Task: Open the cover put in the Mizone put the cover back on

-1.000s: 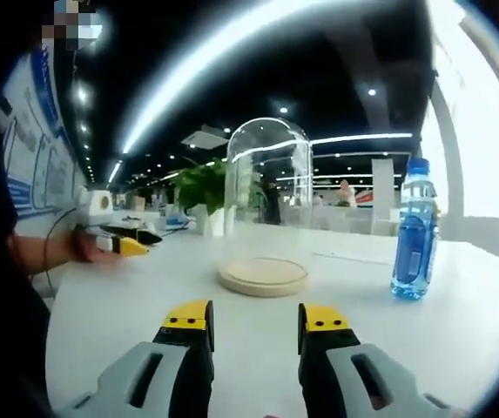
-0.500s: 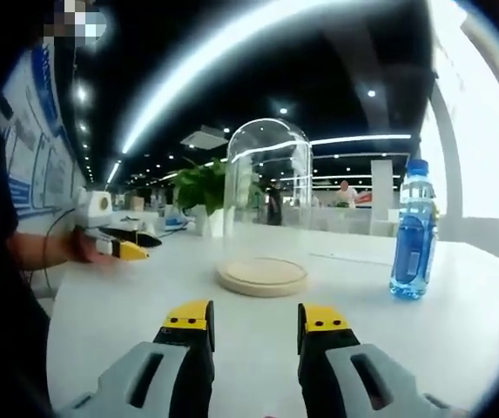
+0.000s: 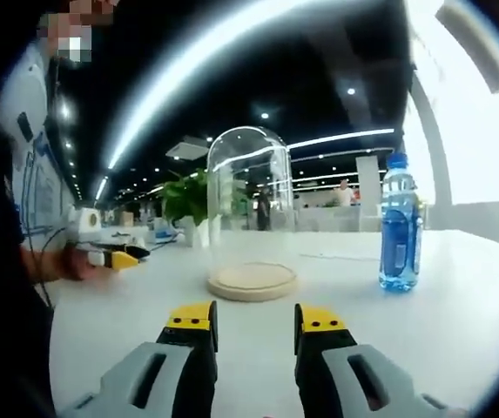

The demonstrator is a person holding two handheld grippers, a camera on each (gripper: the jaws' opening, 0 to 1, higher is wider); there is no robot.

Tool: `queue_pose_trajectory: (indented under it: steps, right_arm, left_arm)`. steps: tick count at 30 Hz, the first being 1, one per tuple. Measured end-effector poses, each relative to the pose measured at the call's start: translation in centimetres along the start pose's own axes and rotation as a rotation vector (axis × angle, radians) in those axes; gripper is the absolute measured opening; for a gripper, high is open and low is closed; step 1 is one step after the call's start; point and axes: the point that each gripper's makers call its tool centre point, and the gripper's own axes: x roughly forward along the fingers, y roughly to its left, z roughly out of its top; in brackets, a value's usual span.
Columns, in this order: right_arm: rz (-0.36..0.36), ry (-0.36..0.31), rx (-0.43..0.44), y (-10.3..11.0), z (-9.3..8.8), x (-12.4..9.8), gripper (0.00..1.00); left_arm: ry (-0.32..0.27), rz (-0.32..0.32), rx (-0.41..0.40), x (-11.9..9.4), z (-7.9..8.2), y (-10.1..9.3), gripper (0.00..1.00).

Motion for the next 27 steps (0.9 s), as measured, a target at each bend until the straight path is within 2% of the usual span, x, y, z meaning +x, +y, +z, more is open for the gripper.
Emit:
queue_pose_trajectory:
  steps: [6, 12, 15, 19, 27]
  right_arm:
    - [0.009, 0.014, -0.051, 0.7, -0.1, 0.2, 0.28]
    - [0.022, 0.016, -0.045, 0.9, -0.1, 0.2, 0.28]
    - [0.028, 0.012, -0.044, 1.0, -0.1, 0.1, 0.28]
    - [0.039, 0.019, -0.077, 1.4, -0.2, 0.2, 0.28]
    - [0.040, 0.024, -0.062, 1.4, -0.2, 0.1, 0.28]
  left_arm:
    - [0.005, 0.014, 0.035, 0.0, -0.2, 0.1, 0.23]
    - [0.021, 0.021, 0.052, 0.3, -0.6, 0.7, 0.23]
    - [0.039, 0.013, 0.070, 0.4, -0.9, 0.2, 0.23]
    - [0.026, 0.016, 0.065, 0.3, -0.6, 0.3, 0.23]
    - [-0.009, 0.033, 0.038, -0.1, 0.1, 0.5, 0.23]
